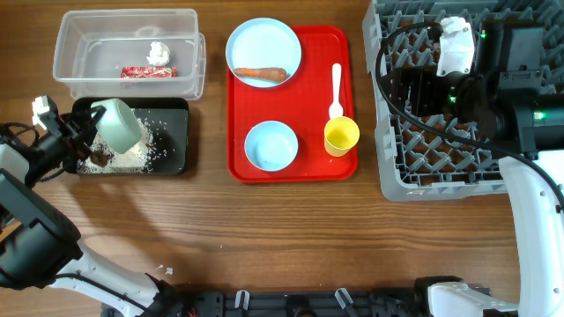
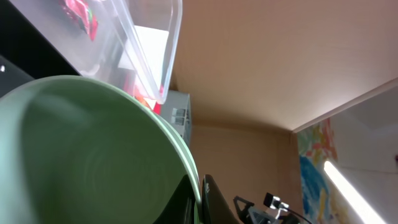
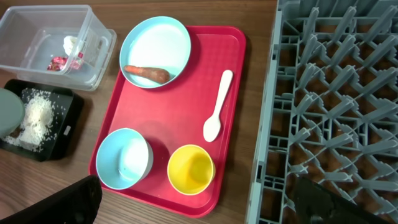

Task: Sort waste into correct bins and load items into the dishwasher rack
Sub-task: 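Tip the green bowl over the black tray to dump the scrap, then return the green bowl to the red tray and release it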

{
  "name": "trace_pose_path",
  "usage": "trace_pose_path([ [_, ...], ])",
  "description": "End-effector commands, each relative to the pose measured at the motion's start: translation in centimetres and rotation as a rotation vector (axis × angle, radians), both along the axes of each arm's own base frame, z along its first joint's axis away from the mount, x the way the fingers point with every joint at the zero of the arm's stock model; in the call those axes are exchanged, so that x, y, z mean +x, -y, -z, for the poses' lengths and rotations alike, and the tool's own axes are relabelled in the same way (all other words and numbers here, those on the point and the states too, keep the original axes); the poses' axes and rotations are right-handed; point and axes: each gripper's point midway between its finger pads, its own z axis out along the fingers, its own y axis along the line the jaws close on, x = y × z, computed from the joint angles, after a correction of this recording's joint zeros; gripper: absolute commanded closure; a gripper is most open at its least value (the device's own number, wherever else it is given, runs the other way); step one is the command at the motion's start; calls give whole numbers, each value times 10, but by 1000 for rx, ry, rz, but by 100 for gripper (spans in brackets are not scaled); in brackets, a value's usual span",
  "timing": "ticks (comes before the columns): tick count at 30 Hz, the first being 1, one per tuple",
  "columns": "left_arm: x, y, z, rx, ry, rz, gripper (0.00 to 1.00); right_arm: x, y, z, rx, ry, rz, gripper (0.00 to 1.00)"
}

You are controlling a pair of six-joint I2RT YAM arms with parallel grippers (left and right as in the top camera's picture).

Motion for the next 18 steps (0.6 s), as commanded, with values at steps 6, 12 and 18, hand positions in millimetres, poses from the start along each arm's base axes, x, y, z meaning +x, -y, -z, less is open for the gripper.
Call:
trace_pose_path([
  [6,12,54,-56,156,115,127,96,3,3,-5,-5,15,19,0],
  [12,27,149,-74,556,190,270,96,3,3,-5,-5,16,18,0],
  [18,48,232,-16,1094,103,325,96,2,3,-4,-6,8,19,0],
])
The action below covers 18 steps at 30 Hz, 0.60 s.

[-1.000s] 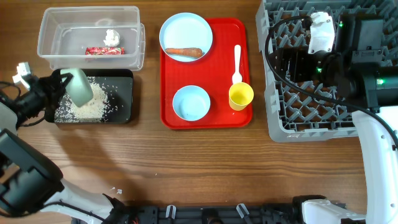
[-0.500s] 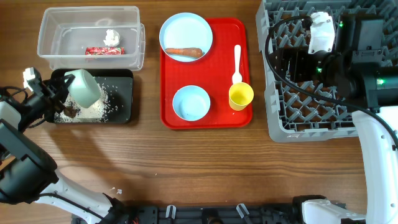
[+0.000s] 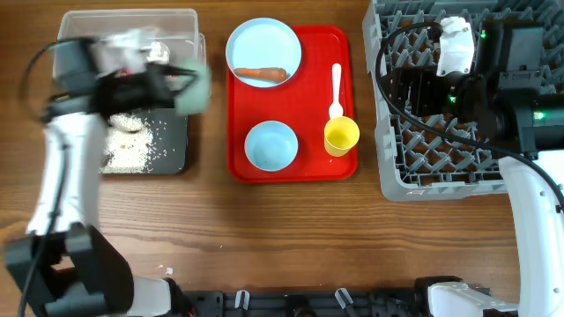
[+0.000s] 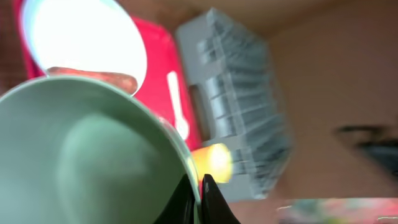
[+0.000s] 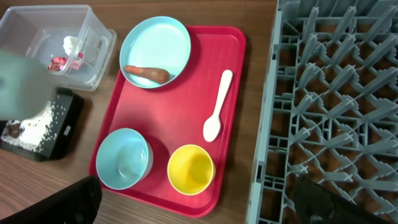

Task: Sort waste into correct bins and load items into the dishwasher rack
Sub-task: 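Return the green bowl to the red tray and release it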

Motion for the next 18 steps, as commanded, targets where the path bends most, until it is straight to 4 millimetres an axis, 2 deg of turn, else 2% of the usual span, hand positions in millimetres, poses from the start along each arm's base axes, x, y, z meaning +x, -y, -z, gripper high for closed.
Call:
trace_pose_path([
  [1,20,19,66,479,-24,-146,96,2,3,-4,-6,8,19,0],
  [4,23,53,99,696,19,-132,96,2,3,-4,-6,7,18,0],
  [6,23,70,116,779,51,-93,96,2,3,-4,-6,9,18,0],
  [12,20,99,162,898,60,-49,96,2,3,-3,-7,6,18,0],
  [15,17,104,172,908,49,-28,96,2,3,-4,-6,7,18,0],
  [18,18,105,173,907,52,-28,96,2,3,-4,-6,9,18,0],
])
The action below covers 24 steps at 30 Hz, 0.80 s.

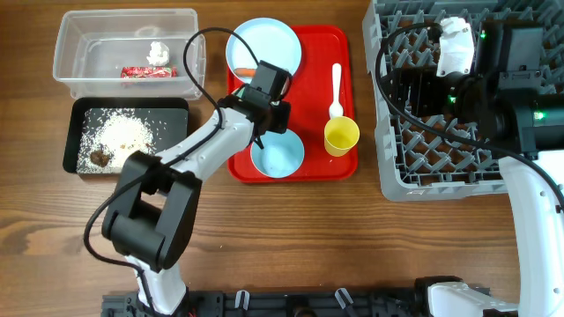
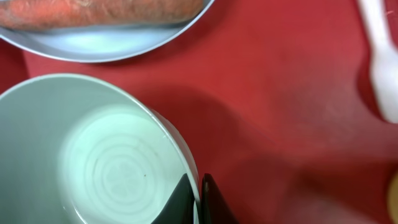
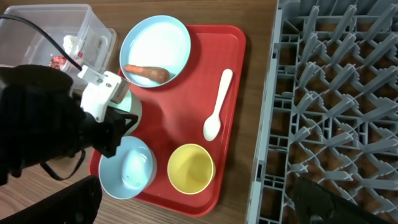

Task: Sort waste into correct bins and load items into the dishwasher rack
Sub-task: 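Return the green bowl to the red tray and release it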

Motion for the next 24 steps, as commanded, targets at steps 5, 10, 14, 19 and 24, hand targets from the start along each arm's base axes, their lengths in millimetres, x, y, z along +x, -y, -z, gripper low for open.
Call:
trace_pose_path([
  [5,10,-4,-4,35,56,-13,75,4,3,-2,-6,6,18,0],
  [10,11,1,-15,3,66,-19,64,5,3,-1,-7,1,18,0],
  [14,-5,36,-54,-200,-9,100,55,7,4,-1,-10,7,20,0],
  [19,-20,75,-78,-336,-46,194,51,10,4,-4,-8,24,21,0],
  [24,-34,97,-59,-306,-74,232,40,10,4,-4,-7,24,21,0],
])
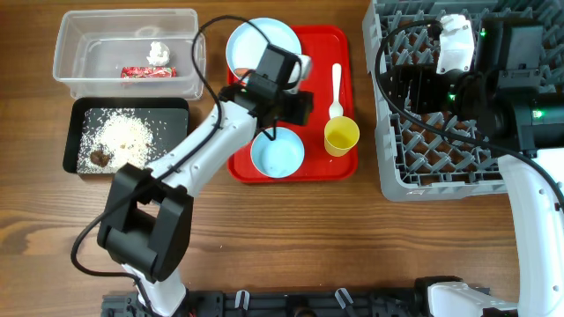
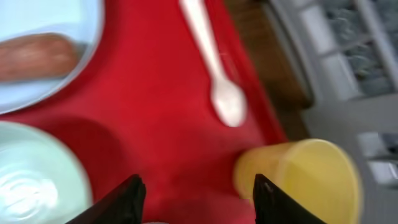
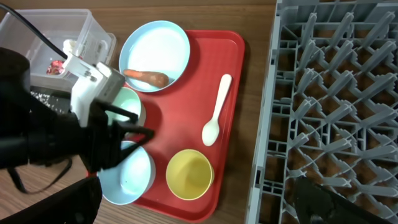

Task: Sort waste into correct bins and load items into the dishwasher rack
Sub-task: 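Return the green bowl to the red tray and release it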

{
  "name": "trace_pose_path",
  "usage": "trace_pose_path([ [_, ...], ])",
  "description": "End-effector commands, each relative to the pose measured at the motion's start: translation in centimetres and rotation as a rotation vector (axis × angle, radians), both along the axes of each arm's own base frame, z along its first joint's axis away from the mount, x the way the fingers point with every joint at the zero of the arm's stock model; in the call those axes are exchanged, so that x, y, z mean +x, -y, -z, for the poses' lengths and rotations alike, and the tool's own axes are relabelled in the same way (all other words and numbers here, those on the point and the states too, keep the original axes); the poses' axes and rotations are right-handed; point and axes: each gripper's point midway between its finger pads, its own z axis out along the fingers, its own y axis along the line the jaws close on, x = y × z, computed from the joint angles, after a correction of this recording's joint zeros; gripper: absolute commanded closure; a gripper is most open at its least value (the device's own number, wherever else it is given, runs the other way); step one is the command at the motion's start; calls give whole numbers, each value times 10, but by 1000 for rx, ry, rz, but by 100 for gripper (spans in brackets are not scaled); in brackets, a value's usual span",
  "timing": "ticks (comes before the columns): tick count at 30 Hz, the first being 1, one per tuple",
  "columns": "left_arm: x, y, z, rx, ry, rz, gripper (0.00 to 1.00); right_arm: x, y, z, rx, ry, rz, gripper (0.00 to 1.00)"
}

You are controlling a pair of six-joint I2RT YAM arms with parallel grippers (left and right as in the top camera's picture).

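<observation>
My left gripper hangs open and empty low over the red tray, between the green bowl and the yellow cup. The green bowl stands on the tray beside the blue bowl; in the overhead view my left arm covers most of it. A carrot lies on the blue plate, and a white spoon lies on the tray. My right gripper stays open above the grey dishwasher rack, holding nothing.
A clear bin at the back left holds a red wrapper and a white wad. In front of it a black bin holds rice and a brown scrap. The rack fills the right side.
My left gripper was shut on the green bowl's rim over the tray. Now it is open, the bowl stands on the tray, and the gripper sits further right, towards the cup.
First my left gripper held the green bowl tipped over the black bin with the rice. Then the bowl was in the air further right, then over the tray by the blue bowl. Now it stands there, let go. My right arm stayed over the rack.
</observation>
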Motion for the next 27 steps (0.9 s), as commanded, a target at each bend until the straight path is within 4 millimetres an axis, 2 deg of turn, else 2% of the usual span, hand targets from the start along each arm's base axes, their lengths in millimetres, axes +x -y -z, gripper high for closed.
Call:
trace_pose_path([
  [1,-19,30,9,-34,-43,65,39,4,3,-2,-6,6,19,0],
  [8,-30,65,21,-51,-22,130,34,3,3,-1,-5,-4,17,0],
  [10,-28,63,29,-27,-23,108,34,2,3,0,-5,-9,17,0],
  [11,-23,55,38,2,-33,45,34,0,3,2,-6,-18,16,0],
  [15,-13,45,41,-4,-50,-36,37,-2,3,3,-7,-28,16,0],
  [19,-13,42,43,1,-60,-41,48,-1,3,3,-7,-24,16,0],
  [22,-20,50,46,-12,-78,-14,51,0,3,2,-7,-21,16,0],
  [27,-29,59,45,-33,-103,17,71,-1,3,3,-8,-26,16,0],
])
